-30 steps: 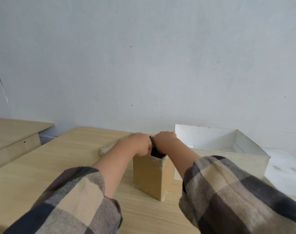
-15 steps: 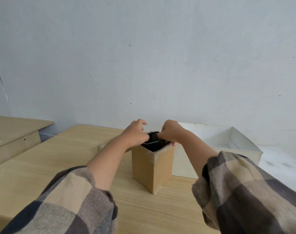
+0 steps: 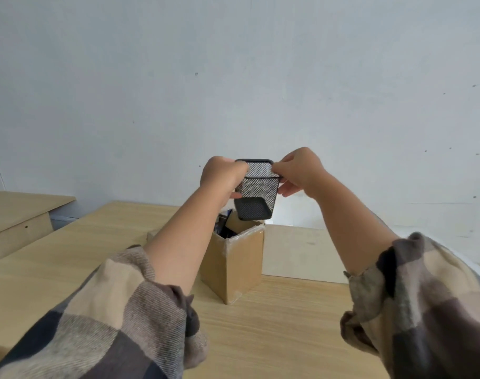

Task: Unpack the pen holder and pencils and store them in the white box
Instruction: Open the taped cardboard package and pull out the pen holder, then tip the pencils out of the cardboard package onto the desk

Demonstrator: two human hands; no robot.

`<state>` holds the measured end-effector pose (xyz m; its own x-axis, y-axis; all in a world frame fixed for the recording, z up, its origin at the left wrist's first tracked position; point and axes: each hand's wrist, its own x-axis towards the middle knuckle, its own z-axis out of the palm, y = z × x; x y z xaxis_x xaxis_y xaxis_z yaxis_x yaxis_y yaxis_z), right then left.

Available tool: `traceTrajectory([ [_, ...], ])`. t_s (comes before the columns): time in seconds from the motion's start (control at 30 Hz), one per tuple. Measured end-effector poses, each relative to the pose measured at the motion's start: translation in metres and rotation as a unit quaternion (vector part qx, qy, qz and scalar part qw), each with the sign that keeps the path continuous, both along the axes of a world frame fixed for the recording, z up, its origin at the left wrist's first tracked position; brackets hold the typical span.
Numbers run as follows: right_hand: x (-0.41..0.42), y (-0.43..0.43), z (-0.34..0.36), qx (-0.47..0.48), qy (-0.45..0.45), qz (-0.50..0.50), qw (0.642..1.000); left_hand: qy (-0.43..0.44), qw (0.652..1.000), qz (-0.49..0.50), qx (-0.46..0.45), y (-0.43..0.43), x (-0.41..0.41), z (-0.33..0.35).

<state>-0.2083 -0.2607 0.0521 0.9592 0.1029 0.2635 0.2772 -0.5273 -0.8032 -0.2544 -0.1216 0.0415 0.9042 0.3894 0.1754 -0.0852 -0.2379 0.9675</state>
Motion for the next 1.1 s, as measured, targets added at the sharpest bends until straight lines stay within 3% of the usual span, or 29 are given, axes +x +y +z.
traceTrajectory([
  [0.17,-0.017,-0.051,-0.009,-0.029,0.022,-0.031,0.999,0.062,0.993,-0.095,-0.034,-0.042,-0.01,-0.007],
  [0.33,-0.034,-0.094,-0.055,-0.041,0.103,-0.045,0.993,0.147,0.975,-0.169,-0.014,-0.077,-0.007,-0.047],
  [0.53,-0.04,-0.119,-0.118,-0.089,0.191,-0.078,0.974,0.245,0.951,-0.189,-0.003,-0.109,-0.01,-0.108],
  [0.73,-0.044,-0.121,-0.137,-0.107,0.217,-0.085,0.967,0.246,0.953,-0.177,-0.008,-0.11,-0.007,-0.138],
  [0.8,-0.045,-0.117,-0.132,-0.211,0.163,-0.11,0.957,0.216,0.963,-0.156,0.035,-0.107,-0.008,-0.14],
  [0.87,-0.048,-0.107,-0.122,-0.258,0.064,-0.137,0.954,0.093,0.982,-0.082,0.142,-0.1,-0.013,-0.142],
  [0.93,-0.051,-0.089,-0.114,-0.18,-0.008,-0.109,0.978,-0.116,0.972,0.036,0.2,-0.091,-0.027,-0.142],
  [1.0,-0.05,-0.066,-0.11,-0.083,-0.021,-0.056,0.995,-0.249,0.934,0.166,0.197,-0.079,-0.039,-0.141],
  [1.03,-0.049,-0.053,-0.111,-0.053,-0.006,-0.028,0.998,-0.27,0.923,0.213,0.174,-0.073,-0.042,-0.144],
  [1.1,-0.047,-0.026,-0.12,-0.037,0.04,0.016,0.998,-0.227,0.933,0.265,0.09,-0.059,-0.044,-0.152],
])
